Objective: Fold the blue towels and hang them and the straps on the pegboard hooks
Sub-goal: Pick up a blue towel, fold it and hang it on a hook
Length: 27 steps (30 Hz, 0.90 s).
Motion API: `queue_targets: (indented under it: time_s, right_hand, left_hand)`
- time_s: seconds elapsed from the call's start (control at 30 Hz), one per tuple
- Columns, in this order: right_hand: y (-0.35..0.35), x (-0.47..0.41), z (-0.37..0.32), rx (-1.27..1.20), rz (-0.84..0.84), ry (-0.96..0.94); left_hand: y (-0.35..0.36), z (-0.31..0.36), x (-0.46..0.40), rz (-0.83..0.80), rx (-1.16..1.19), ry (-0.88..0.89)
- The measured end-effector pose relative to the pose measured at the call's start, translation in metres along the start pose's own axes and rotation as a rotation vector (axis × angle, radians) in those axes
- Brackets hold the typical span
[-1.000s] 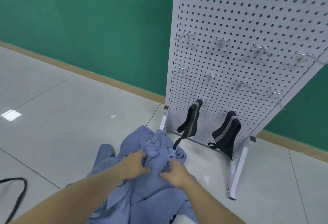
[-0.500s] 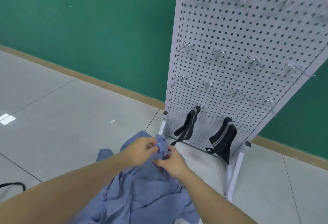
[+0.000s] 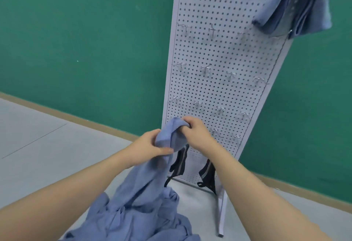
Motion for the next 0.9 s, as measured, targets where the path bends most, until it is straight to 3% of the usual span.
queue_targets:
  time_s: [0.23,0.43,0.6,0.73,0.9]
  right_hand:
    - [-0.052,0.053,-0.061,-0.133,0.211,-0.103]
    - [-0.018,0.121,-0.013,-0.369,0.012,0.116]
    - [-0.014,0.14,-0.005,-0.431,0.053,0.089]
    - [-0.023,0.146,-0.024,-0.427,0.122,0.018]
    - [-0.024,0.151,-0.012,-0.351,0.188,0.12]
  left_hand:
    - [0.007,0.06,0.023,0.216,0.019,0.042]
    - [0.024,0.13,0.039,0.153,0.358,0.153]
    - [0.049,0.119,0.056,0.131,0.337,0.133]
    - [0.081,0.094,0.076,-0.063,0.168,0.019]
    - [0.082,0.094,0.084,0.08,0.072,-0.026]
Point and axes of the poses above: each hand's wrist, its own x-axis away from the middle knuckle, its own y-axis out of the palm, z = x × y, the point moved 5 cm from there along -x, towards the middle knuckle, and after that the axes turned 7 degrees about -z, right-handed, at the moved point
